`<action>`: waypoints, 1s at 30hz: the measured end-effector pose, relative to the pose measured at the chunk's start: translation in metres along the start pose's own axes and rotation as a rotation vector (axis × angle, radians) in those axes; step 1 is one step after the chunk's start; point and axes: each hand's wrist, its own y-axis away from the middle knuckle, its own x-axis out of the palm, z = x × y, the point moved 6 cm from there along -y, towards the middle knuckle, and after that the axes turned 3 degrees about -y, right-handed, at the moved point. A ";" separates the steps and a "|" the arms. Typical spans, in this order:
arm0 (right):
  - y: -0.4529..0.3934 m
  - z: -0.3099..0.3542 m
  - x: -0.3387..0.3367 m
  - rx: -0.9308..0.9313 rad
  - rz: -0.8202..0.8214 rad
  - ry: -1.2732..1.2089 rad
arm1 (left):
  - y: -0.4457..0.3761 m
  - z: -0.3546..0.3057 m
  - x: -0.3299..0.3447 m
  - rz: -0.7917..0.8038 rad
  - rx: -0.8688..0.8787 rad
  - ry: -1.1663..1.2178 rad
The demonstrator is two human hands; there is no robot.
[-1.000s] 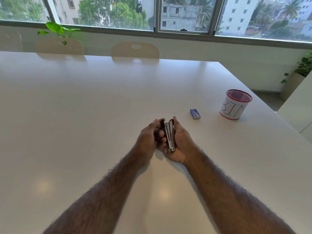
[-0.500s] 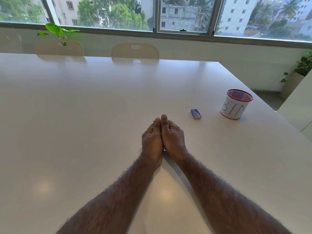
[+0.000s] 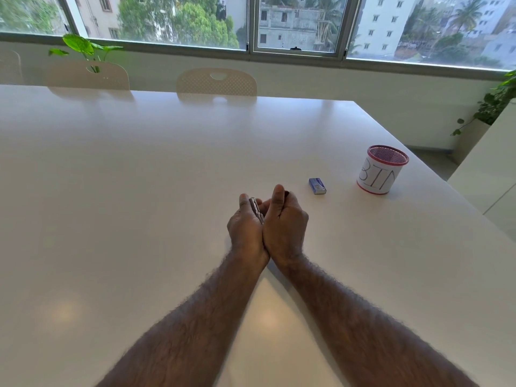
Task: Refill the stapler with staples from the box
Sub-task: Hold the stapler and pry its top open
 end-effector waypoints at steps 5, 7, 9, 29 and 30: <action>0.002 0.001 0.003 -0.022 0.028 0.031 | 0.000 0.002 0.000 0.008 -0.012 -0.013; 0.003 0.001 0.002 -0.016 0.026 0.023 | -0.002 0.003 0.000 0.034 -0.013 -0.002; 0.003 0.000 0.000 -0.010 0.020 0.021 | -0.002 0.004 0.001 0.072 -0.011 0.004; 0.029 0.053 -0.009 -0.574 0.354 0.052 | -0.032 -0.014 -0.008 0.180 -0.279 -0.027; 0.031 0.055 -0.008 -0.613 0.373 0.064 | -0.033 -0.014 -0.008 0.204 -0.296 -0.052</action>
